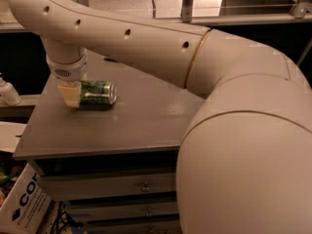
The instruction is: Place green can upright
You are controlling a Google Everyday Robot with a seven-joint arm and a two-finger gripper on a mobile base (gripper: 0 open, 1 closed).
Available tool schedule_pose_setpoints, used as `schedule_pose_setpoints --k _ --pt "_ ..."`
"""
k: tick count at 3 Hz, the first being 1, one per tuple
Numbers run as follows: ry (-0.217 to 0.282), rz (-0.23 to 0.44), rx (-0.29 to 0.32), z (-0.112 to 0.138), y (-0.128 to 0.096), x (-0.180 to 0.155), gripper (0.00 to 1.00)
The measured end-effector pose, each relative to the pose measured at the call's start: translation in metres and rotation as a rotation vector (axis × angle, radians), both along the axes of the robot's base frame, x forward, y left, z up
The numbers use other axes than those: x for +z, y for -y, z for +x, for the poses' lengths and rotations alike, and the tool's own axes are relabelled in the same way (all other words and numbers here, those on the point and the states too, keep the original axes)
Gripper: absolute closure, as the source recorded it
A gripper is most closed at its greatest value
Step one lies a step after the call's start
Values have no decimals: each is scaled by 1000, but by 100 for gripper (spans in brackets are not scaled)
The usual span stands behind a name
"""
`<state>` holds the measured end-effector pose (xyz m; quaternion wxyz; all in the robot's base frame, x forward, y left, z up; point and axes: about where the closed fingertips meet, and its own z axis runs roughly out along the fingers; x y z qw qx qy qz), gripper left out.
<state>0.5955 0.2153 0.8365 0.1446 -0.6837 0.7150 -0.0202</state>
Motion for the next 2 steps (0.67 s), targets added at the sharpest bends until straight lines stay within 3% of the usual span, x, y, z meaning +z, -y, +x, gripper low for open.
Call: schedule_pose_setpoints --k 2 --pt "9 -15 -36 10 41 -6 87"
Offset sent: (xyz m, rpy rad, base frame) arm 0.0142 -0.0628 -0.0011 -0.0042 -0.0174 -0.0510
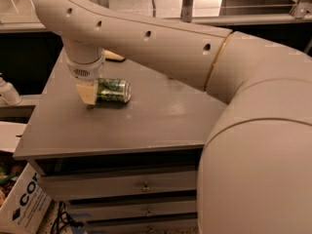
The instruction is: Place green can upright
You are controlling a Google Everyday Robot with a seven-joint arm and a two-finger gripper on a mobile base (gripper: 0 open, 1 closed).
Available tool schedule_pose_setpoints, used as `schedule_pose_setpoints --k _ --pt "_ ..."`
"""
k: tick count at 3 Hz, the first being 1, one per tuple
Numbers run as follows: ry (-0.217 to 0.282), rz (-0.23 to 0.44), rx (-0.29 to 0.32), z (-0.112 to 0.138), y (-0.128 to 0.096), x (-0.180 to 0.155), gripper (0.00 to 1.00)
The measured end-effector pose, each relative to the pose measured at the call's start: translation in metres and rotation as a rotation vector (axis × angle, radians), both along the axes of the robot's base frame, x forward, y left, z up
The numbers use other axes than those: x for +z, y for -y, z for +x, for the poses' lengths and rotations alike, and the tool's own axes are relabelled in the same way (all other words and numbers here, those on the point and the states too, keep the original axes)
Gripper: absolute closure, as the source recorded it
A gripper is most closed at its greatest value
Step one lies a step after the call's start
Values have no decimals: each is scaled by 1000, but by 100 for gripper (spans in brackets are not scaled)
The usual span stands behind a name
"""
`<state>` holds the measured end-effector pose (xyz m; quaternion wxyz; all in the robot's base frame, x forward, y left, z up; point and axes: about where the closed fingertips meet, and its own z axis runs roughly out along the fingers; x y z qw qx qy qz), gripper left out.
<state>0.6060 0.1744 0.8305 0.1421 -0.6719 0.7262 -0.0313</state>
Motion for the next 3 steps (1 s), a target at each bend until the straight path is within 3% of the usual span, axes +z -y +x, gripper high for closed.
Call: schedule_pose_setpoints --k 1,2,3 --pt "17 71 49 -6 -4 24 100" --pt "22 217 149 -15 -19 53 100" --pt "-6 439 268 -24 -35 70 100"
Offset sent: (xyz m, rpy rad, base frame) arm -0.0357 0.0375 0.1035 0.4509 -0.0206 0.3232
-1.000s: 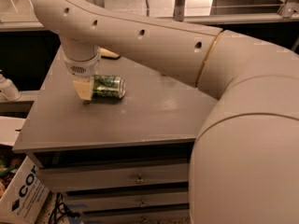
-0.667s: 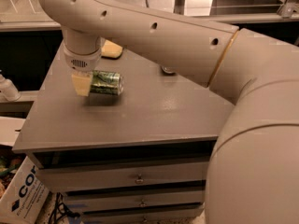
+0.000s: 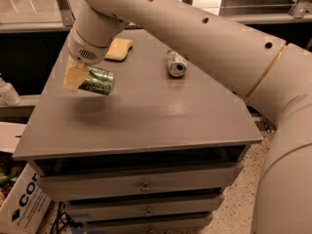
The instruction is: Place green can upright
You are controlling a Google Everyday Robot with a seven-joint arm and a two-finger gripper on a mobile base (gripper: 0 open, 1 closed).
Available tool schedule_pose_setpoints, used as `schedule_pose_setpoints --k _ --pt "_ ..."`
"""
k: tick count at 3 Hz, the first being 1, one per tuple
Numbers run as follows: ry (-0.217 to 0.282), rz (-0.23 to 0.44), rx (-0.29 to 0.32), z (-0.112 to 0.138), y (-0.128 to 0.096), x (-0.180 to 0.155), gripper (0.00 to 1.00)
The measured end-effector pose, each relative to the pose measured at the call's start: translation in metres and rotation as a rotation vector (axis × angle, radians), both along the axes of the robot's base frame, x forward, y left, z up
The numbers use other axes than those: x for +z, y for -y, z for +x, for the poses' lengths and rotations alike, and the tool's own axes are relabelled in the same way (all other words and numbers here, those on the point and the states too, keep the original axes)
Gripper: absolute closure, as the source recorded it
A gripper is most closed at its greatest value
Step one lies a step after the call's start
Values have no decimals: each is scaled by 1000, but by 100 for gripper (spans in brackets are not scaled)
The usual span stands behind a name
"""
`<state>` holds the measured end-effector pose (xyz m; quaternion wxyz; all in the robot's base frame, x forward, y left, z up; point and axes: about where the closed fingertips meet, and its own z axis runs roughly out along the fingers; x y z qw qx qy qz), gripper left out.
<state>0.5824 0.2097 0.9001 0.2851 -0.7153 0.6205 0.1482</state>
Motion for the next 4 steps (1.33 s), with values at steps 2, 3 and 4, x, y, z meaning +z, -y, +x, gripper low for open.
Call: schedule_pose_setpoints --k 2,3,4 --pt "-44 442 186 -18 -14 28 100" --pt "-6 605 256 -25 -8 49 100" --pt "21 735 288 -28 4 60 100"
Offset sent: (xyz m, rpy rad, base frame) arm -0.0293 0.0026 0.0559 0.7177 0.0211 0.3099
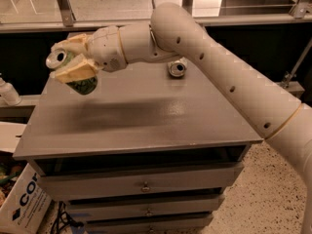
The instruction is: Place green can upright
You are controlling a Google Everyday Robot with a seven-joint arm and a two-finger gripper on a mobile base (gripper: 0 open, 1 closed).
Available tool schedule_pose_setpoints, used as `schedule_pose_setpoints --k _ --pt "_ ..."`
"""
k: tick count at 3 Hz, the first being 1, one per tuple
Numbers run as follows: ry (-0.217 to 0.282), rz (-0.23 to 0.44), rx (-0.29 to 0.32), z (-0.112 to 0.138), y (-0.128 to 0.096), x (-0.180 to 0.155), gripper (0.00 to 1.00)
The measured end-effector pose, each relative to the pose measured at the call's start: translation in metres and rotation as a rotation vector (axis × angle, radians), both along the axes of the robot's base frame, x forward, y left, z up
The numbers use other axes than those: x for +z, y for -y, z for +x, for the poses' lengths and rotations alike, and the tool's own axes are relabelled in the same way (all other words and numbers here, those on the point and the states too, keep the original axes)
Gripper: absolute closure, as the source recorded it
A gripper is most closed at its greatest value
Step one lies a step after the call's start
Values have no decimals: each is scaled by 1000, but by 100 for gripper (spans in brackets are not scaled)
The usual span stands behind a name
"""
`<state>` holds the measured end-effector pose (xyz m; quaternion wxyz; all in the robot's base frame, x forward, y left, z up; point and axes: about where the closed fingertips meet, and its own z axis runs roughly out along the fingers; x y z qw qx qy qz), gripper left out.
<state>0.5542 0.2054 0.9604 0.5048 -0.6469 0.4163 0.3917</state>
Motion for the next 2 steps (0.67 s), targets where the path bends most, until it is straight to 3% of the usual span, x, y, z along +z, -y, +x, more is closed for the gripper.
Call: schedule_pose_setpoints --k 1,2 --pt "-12 27 -25 4 15 -11 100" --pt "-58 6 -77 10 29 -34 100"
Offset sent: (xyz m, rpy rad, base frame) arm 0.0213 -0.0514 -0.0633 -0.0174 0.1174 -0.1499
